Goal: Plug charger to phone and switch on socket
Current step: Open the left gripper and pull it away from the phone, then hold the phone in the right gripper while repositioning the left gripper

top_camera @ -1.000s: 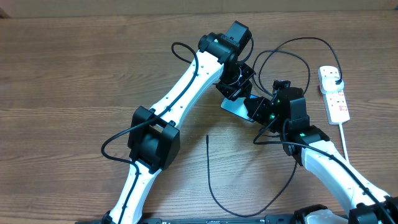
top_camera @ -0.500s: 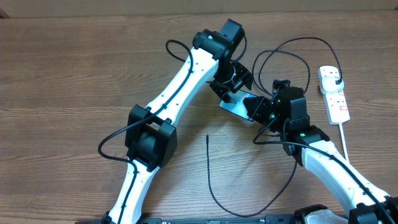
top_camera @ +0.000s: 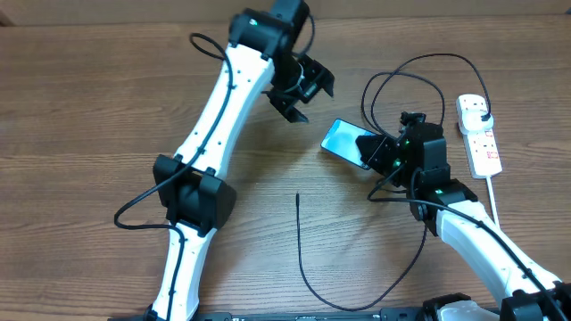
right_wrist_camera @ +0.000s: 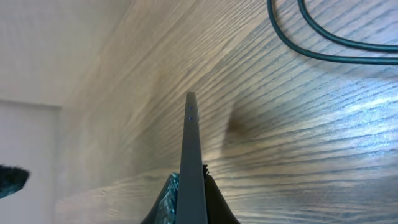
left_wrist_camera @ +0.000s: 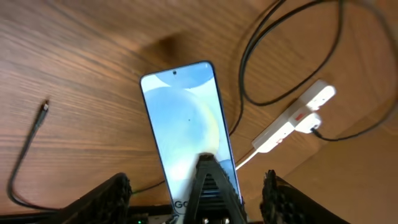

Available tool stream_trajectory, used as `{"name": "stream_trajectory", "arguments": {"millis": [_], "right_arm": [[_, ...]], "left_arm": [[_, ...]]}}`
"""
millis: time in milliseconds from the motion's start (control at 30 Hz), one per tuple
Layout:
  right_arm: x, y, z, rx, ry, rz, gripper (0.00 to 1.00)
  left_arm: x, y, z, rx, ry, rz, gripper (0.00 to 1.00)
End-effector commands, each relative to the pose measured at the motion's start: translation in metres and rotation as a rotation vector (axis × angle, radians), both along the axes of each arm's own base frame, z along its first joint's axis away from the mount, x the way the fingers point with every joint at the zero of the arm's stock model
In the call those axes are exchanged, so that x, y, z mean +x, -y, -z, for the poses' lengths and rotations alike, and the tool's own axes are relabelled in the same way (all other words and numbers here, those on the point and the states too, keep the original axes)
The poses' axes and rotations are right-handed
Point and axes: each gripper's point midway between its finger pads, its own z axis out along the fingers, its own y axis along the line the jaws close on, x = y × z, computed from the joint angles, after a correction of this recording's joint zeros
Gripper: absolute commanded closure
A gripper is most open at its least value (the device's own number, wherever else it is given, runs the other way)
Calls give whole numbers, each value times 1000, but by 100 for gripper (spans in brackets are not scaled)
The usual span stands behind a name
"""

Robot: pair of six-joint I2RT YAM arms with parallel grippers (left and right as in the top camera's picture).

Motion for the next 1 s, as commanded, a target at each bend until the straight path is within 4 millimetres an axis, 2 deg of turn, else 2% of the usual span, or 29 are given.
{"name": "stream_trajectory", "arguments": {"millis": [0,400,967], "right_arm": [[14,0,-26,119,25,84,96],[24,-5,-47,406,-45,243,96],[28,-6,-56,501,-58,284,96]], "left_arm": [[3,1,-18,-6,78,39,25],[-3,-2,-19,3,55,39,25],[-3,-2,-19,1,57,38,24]]}}
